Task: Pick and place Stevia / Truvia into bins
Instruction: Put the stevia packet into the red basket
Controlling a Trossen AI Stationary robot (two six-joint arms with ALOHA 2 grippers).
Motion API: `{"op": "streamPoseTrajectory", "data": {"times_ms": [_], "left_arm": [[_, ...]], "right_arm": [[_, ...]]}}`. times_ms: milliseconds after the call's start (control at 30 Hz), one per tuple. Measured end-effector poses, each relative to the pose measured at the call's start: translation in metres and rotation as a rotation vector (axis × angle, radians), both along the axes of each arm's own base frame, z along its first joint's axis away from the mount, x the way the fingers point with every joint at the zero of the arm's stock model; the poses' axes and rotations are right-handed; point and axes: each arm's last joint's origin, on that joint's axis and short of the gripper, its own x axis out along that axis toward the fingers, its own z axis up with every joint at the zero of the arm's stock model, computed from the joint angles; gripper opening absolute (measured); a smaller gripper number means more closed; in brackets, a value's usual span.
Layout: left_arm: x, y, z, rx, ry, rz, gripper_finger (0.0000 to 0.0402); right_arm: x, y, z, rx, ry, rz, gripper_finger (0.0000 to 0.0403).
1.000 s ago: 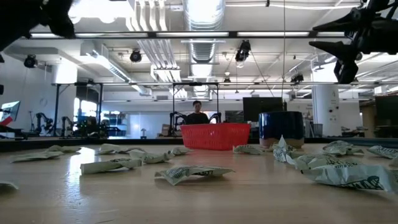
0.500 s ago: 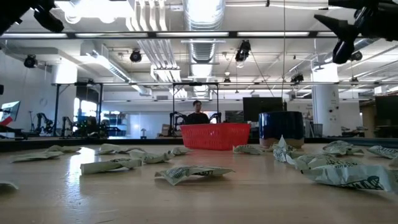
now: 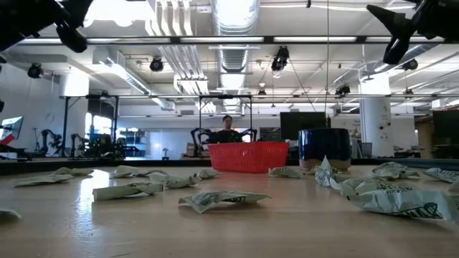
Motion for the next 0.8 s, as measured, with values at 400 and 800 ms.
{"op": "streamPoseTrajectory", "data": {"times_ms": [400, 800], "left_arm": [[0.028, -0.002, -0.01, -0.038, 0.179, -0.08, 0.0141], [0.053, -0.003, 0.028, 0.009, 0.178, -0.027, 0.0141]], "right_arm": [[0.002, 0.0, 0.023, -0.185, -0.052, -0.119, 0.0123], [0.044, 0.004, 0.066, -0.349, 0.14, -0.148, 0.0123]]}}
